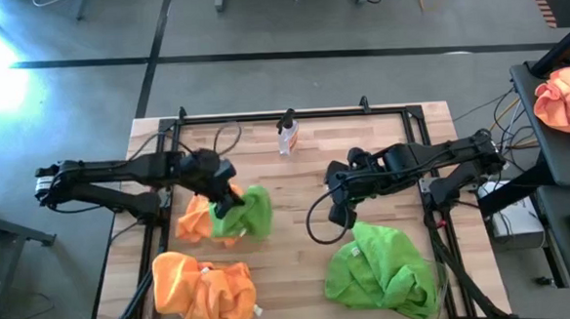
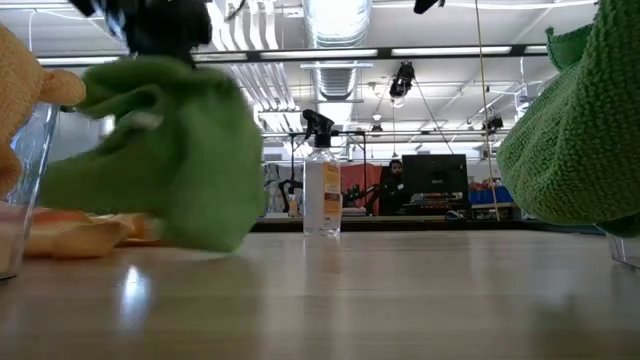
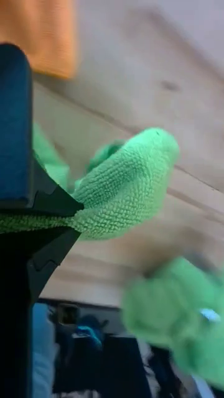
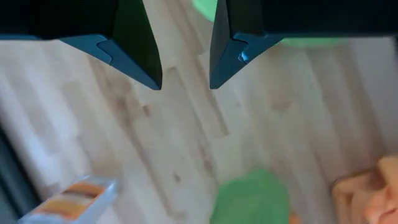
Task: Sort microfiber towel by color & place in baskets
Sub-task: Put the green microfiber cloth into the right transparent bin
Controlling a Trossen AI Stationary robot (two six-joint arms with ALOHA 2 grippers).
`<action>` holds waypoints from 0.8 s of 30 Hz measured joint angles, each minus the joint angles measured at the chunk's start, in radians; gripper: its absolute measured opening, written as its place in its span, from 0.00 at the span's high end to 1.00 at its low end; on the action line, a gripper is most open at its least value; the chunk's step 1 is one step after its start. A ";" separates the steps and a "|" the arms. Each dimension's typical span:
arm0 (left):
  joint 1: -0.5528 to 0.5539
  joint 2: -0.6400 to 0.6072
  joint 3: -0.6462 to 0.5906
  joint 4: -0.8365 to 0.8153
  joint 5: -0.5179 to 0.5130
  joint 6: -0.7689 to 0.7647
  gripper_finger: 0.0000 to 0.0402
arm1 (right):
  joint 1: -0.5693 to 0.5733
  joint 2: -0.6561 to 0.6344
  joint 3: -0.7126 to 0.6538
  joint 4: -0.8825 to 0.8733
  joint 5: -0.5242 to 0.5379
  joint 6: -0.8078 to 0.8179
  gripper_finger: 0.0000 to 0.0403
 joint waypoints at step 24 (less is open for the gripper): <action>-0.137 0.365 0.608 -0.119 -0.084 0.234 0.98 | -0.018 0.139 0.000 0.523 0.082 -0.340 0.68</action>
